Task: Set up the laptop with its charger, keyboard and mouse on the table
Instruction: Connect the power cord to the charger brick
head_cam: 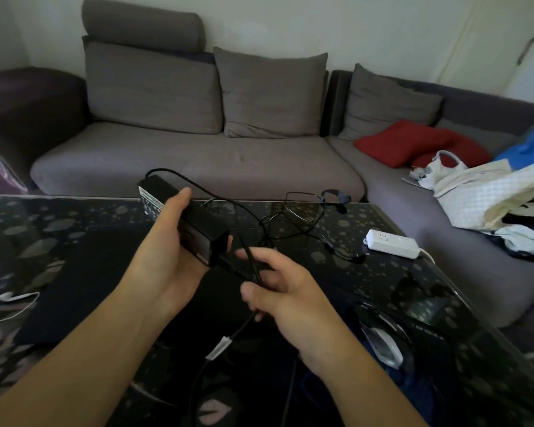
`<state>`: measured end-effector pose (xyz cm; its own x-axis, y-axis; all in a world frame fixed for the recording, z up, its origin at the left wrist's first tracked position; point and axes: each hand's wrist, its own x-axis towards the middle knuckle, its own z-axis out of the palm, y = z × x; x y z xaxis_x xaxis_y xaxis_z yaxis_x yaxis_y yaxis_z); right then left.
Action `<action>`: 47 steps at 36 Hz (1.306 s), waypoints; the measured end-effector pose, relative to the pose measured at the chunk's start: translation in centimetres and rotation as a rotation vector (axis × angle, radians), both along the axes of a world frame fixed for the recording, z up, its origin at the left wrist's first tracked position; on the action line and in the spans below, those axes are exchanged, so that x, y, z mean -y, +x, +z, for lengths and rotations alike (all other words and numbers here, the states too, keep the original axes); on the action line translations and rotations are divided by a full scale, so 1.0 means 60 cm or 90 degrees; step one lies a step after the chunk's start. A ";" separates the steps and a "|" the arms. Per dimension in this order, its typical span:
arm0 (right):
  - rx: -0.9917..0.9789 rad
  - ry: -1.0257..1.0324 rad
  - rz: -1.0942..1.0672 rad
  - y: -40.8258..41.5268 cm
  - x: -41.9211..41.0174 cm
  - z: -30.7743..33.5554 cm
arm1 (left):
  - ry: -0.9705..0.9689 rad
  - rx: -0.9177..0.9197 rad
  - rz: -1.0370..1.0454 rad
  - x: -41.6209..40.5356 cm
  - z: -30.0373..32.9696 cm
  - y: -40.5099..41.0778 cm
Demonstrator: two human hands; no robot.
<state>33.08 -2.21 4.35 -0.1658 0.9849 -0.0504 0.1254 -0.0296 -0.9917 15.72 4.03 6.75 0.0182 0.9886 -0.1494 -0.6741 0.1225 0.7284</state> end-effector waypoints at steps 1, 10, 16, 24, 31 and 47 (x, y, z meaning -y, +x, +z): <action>-0.047 -0.001 0.014 0.000 0.002 0.004 | 0.005 -0.005 -0.001 0.001 0.001 0.000; 0.081 0.053 -0.033 0.003 0.018 0.019 | 0.000 -0.015 -0.014 0.012 0.006 -0.004; 0.014 0.204 -0.028 0.024 0.027 0.037 | -0.042 0.017 -0.015 0.012 0.004 -0.012; -0.420 0.177 -0.105 0.058 0.024 0.056 | -0.053 0.048 -0.012 0.012 0.011 -0.008; -0.488 0.241 -0.138 0.099 0.019 0.088 | -0.050 0.065 -0.008 0.001 0.020 0.006; -0.167 0.268 -0.510 0.329 -0.118 0.143 | -0.016 0.076 -0.087 -0.087 0.006 0.205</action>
<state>52.84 4.86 12.92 0.6132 0.7392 0.2786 -0.0055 0.3567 -0.9342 28.00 9.24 7.14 0.1715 0.9717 -0.1623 -0.7310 0.2360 0.6402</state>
